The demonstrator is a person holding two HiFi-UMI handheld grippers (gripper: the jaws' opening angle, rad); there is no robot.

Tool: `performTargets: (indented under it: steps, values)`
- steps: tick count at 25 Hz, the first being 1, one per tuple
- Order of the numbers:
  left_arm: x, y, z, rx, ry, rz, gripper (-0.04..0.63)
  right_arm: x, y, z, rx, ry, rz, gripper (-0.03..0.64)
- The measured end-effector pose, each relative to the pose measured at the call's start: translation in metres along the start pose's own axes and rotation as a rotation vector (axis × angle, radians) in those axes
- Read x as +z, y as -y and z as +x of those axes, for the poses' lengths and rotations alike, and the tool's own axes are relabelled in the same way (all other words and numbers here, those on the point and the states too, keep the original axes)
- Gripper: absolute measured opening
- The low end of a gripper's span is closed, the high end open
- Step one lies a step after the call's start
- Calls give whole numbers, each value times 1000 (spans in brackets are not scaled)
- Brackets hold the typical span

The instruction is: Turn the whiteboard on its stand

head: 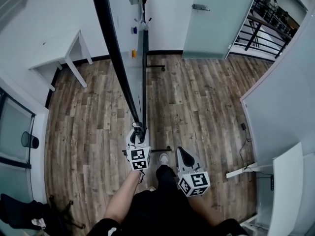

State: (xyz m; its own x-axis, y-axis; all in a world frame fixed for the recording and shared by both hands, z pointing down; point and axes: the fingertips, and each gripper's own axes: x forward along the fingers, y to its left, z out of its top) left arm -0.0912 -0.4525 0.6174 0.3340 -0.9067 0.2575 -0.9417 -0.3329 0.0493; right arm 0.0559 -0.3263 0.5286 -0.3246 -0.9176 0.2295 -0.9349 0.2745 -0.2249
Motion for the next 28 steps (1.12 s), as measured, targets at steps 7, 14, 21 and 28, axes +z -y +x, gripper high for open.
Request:
performTargets:
  steps: [7, 14, 21, 28]
  values:
    - [-5, 4, -34, -8, 5, -6, 199, -17, -22, -34, -13, 3, -2, 14]
    - [-16, 8, -68, -10, 13, -7, 199, -36, -41, -71, -34, -6, 1, 14]
    - [-24, 13, -91, -7, 7, -7, 199, -49, -49, -99, -37, -25, 9, 14]
    - [-30, 17, -107, 3, 3, -7, 199, -48, -57, -121, -13, -36, 3, 14]
